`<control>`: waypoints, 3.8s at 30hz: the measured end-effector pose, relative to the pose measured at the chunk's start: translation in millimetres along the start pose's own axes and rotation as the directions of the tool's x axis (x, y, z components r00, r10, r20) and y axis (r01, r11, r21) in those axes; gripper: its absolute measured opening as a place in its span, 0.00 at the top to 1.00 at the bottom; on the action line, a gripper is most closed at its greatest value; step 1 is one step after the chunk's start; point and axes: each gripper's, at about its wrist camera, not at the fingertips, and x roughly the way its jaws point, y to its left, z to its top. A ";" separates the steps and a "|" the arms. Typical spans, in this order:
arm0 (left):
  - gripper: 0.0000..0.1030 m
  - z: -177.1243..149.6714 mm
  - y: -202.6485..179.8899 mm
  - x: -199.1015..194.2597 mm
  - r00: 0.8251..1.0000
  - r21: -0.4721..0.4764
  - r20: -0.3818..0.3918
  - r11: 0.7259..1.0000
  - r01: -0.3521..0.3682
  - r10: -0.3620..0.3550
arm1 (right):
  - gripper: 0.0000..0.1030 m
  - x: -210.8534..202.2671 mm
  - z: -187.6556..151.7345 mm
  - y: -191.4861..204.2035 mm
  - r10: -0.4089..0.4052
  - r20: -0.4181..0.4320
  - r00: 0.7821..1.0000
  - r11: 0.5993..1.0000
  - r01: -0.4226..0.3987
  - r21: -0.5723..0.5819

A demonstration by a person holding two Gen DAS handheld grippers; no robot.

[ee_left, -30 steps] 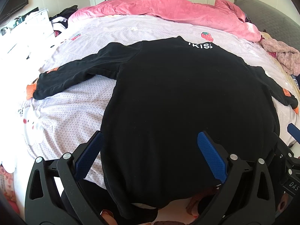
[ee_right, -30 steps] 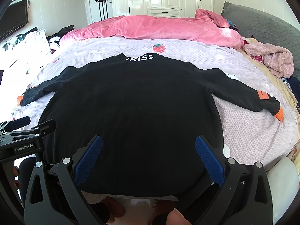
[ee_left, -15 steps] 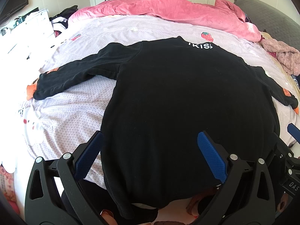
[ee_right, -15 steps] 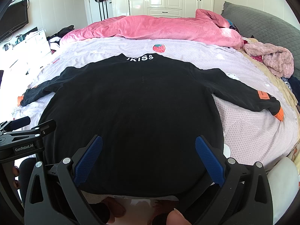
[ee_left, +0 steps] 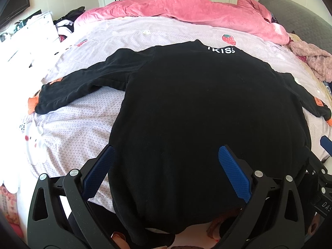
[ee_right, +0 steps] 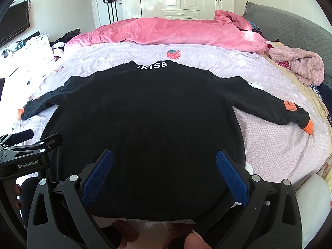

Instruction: Fold small clothes

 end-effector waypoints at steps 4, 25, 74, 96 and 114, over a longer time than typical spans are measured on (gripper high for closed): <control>0.09 5.5 -4.5 5.4 1.000 0.005 -0.008 1.000 0.000 0.000 | 0.04 2.3 3.5 -3.9 -0.007 0.005 1.000 1.000 0.007 0.006; 0.09 54.7 -30.8 25.7 1.000 0.001 0.011 1.000 0.005 -0.005 | 0.04 17.1 45.8 -38.3 -0.055 0.058 0.997 0.996 0.050 0.080; 0.09 150.4 -130.3 118.9 0.994 0.067 -0.032 0.992 0.108 -0.106 | 0.04 98.1 96.5 -237.0 -0.370 -0.095 0.924 0.725 0.351 0.593; 0.09 146.7 -143.8 147.2 0.992 0.061 -0.067 0.992 0.106 -0.102 | 0.04 91.9 12.9 -358.4 -0.342 -0.060 0.938 0.293 0.167 0.941; 0.09 137.0 -102.1 132.4 0.994 -0.035 -0.056 0.995 0.089 -0.091 | 0.85 87.4 84.3 -307.0 -0.295 0.280 0.913 0.644 -0.026 0.764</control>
